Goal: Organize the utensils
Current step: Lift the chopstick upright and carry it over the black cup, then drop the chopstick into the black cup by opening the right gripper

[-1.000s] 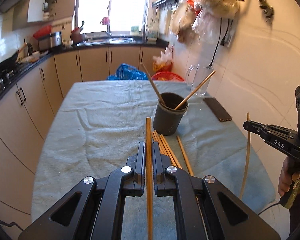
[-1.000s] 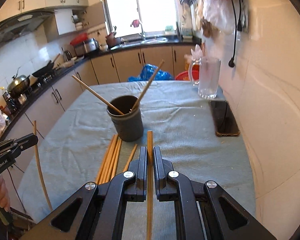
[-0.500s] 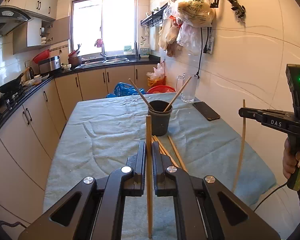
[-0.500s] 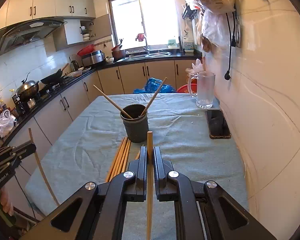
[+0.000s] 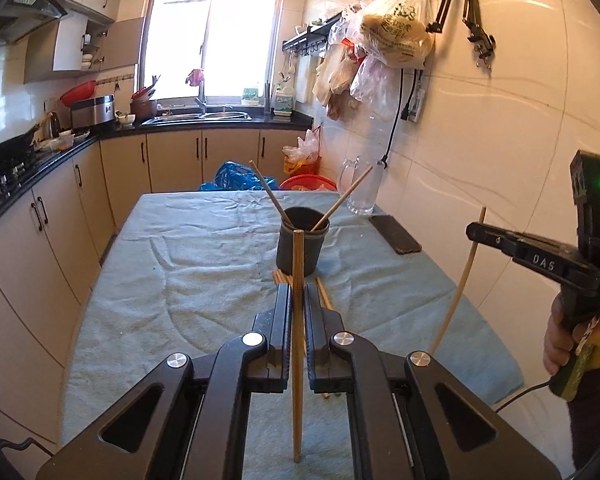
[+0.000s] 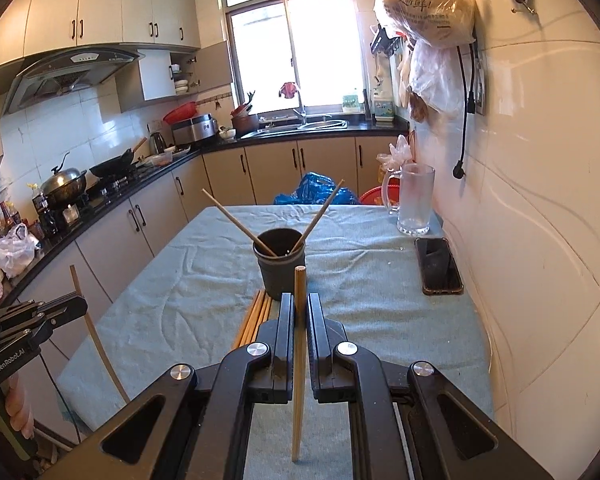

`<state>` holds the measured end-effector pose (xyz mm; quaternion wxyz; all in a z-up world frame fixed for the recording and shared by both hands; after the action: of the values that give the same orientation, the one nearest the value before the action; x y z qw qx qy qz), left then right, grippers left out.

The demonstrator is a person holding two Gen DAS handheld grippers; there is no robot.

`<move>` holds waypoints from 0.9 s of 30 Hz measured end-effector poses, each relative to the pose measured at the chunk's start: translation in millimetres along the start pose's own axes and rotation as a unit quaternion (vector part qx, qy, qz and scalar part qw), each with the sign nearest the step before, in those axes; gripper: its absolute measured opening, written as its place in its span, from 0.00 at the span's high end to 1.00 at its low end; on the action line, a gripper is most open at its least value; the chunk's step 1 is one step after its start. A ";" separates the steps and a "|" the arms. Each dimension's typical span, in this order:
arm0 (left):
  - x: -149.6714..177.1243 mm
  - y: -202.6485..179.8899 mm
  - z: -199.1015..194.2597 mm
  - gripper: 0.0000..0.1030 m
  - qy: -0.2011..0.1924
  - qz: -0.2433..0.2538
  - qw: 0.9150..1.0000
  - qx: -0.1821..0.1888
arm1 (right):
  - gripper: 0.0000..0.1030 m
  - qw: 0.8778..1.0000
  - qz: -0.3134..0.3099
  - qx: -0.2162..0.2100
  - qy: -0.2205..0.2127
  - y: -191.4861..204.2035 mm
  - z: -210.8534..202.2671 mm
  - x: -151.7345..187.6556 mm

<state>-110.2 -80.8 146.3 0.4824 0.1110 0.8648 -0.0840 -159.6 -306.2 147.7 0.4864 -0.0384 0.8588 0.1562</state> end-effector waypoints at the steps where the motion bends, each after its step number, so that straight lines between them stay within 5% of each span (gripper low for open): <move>1: -2.9 0.6 0.4 0.95 -0.002 -0.002 1.000 0.001 | 0.94 1.000 0.001 -0.001 -0.002 -0.3 0.3 -2.3; 13: -82.1 -16.8 19.4 0.95 -0.063 -0.004 0.998 0.016 | 0.94 0.999 0.005 -0.006 -0.044 -0.4 13.8 -59.8; 22: -160.7 -25.7 73.0 0.95 -0.063 -0.039 0.996 0.039 | 0.94 0.994 0.034 -0.026 -0.097 -6.9 47.3 -141.1; 27: -198.3 -32.5 106.2 0.95 -0.081 -0.035 0.996 0.020 | 0.94 0.991 0.043 -0.023 -0.125 -13.0 70.9 -172.2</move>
<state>68.7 -160.8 261.4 0.5455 0.0829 0.8242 -0.1271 -8.2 -311.6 256.7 0.5815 0.0075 0.7885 0.2001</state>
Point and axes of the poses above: each gripper's, at about its wrist camera, not at the fingertips, and z roughly the way its jaws point, y to its left, x to its underside, the point moved 7 cm from there along z, roughly the way its jaws point, and after that the axes turned 10 degrees about -x, right-handed, at the moved point
